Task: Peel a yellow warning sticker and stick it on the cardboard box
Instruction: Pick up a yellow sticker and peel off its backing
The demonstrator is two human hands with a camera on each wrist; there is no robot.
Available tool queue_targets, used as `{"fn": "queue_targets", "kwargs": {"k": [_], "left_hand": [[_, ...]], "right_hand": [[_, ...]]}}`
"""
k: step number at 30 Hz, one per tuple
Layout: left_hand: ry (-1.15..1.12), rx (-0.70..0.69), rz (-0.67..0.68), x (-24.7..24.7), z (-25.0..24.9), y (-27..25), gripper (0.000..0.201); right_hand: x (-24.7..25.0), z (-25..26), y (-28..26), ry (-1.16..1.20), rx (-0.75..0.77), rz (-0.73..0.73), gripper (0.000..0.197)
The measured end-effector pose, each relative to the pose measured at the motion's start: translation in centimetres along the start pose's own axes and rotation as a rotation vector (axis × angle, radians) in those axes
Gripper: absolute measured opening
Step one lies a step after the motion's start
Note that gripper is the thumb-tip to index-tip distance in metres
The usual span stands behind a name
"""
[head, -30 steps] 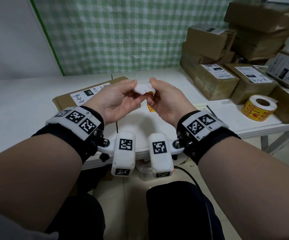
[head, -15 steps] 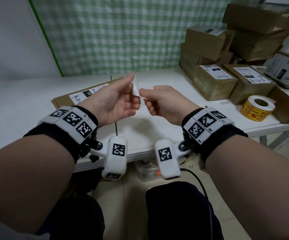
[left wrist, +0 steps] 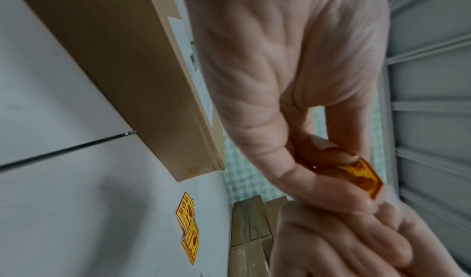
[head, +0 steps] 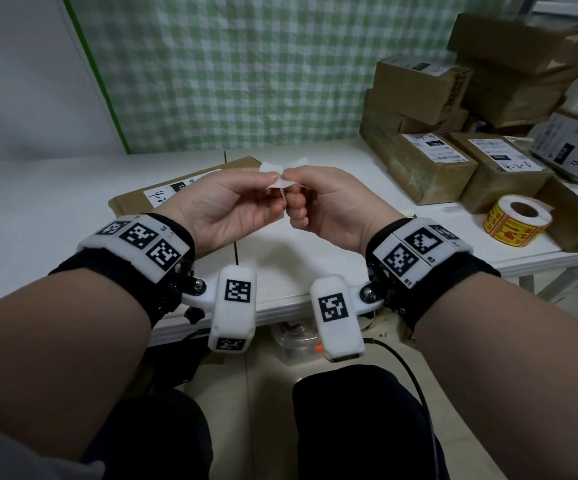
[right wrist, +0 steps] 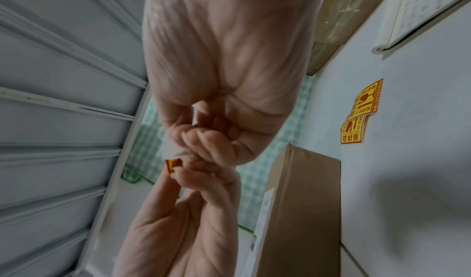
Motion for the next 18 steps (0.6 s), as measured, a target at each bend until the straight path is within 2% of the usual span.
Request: {"fn": "queue_targets", "kwargs": {"k": [8, 10, 12, 14, 17, 18], "left_hand": [[-0.209, 0.006, 0.026, 0.3, 0.1, -0.4, 0.023], [-0.216, -0.018, 0.024, 0.2, 0.1, -0.5, 0.017], [-0.201, -0.031, 0.028, 0.1, 0.1, -0.5, 0.024], [-0.167, -0.024, 0.022, 0.4, 0.2, -0.4, 0.032], [-0.05, 0.008, -0.06, 1.0, 0.4, 0.0, 0.025], [0.016, 0.009, -0.084, 1.3, 0.5, 0.2, 0.029]], "right_hand": [[-0.6, -0.4, 0.2, 0.253, -0.046, -0.009, 0.04], [-0.6, -0.5, 0.3, 0.3, -0.049, -0.026, 0.046], [-0.6, -0.5, 0.3, 0.313, -0.053, -0.028, 0.05], [-0.5, -0.5, 0.4, 0.262, -0.062, -0.053, 0.044], [-0.2, -0.3, 0.5, 0.035, -0.07, -0.126, 0.027], [-0.1, -0.2, 0.6, -0.059, -0.072, -0.141, 0.024]]}}
Point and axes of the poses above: each hand's wrist, its own y-axis towards the middle knuckle, its own x-axis out of the back of the hand, z = x × y, the point moved 1 cm from there along y, towards the middle knuckle, and after that the axes turned 6 degrees about y, right-handed, at the moved point
